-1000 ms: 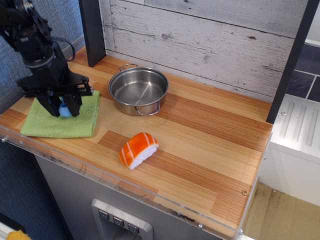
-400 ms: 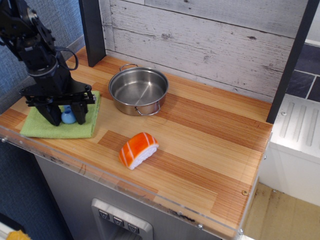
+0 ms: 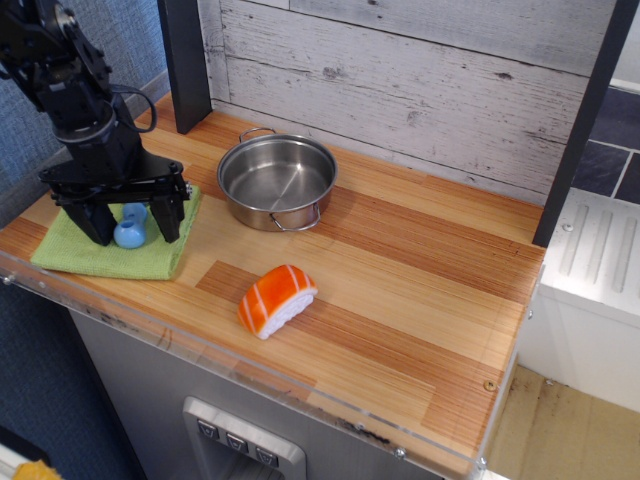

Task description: Place the blue spoon on the green cloth.

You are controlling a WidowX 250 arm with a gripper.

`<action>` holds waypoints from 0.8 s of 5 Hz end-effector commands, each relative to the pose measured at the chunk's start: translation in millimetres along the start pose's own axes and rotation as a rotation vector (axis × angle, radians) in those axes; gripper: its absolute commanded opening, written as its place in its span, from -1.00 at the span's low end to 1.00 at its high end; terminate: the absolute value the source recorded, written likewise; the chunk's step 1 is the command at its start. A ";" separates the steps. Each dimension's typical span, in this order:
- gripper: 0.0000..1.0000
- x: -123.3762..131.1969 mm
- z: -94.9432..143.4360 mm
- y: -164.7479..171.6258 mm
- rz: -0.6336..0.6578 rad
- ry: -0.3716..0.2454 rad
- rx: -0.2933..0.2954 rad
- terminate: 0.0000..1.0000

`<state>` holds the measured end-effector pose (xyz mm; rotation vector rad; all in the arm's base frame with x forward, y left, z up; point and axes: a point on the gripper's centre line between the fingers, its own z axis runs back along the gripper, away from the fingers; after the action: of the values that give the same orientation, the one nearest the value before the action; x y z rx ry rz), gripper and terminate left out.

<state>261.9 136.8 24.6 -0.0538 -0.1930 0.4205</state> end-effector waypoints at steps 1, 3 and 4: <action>1.00 30.4 61.5 -10.6 -0.045 -0.104 -0.006 -1.00; 1.00 38.0 95.5 -36.5 -0.154 -0.150 -0.020 -1.00; 1.00 38.0 95.5 -36.5 -0.154 -0.150 -0.020 -1.00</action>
<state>290.5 116.2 110.6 -0.0421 -0.2945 0.2760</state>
